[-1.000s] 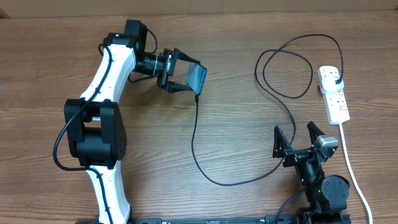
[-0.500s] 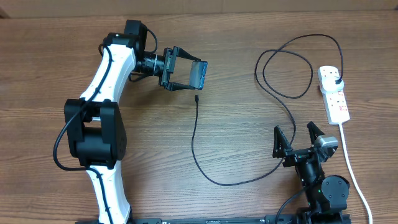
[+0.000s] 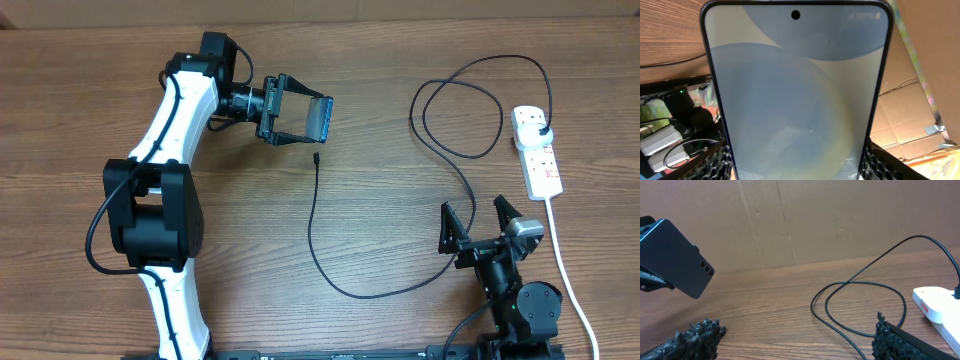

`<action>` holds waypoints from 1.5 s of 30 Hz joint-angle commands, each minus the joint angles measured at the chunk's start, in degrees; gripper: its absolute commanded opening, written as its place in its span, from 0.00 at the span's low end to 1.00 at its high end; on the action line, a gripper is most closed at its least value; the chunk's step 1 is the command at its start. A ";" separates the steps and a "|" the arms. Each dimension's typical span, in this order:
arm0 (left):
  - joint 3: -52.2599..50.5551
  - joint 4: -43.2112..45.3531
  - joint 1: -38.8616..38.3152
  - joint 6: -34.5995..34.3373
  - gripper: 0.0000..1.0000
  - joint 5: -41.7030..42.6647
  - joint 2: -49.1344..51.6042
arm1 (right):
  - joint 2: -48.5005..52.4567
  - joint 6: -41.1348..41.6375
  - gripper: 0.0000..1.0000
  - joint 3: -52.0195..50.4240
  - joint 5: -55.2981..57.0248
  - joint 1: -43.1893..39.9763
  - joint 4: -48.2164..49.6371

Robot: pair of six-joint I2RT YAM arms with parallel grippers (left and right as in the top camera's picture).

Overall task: Plug charger to phone and switch on socket
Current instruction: 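Tilt the held phone upright, bottom edge facing right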

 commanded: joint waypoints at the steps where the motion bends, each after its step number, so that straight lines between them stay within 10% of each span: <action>1: 2.03 0.00 0.22 -0.92 0.38 3.63 0.11 | -0.46 -0.04 1.00 -0.61 0.35 0.33 0.22; 27: 2.03 -0.15 -2.38 12.87 0.36 -35.30 0.11 | -0.46 -0.04 1.00 -0.61 0.35 0.33 0.26; 45: 2.03 -1.53 -2.80 15.89 0.37 -42.03 0.11 | -0.46 2.34 1.00 -0.61 -6.16 0.37 0.83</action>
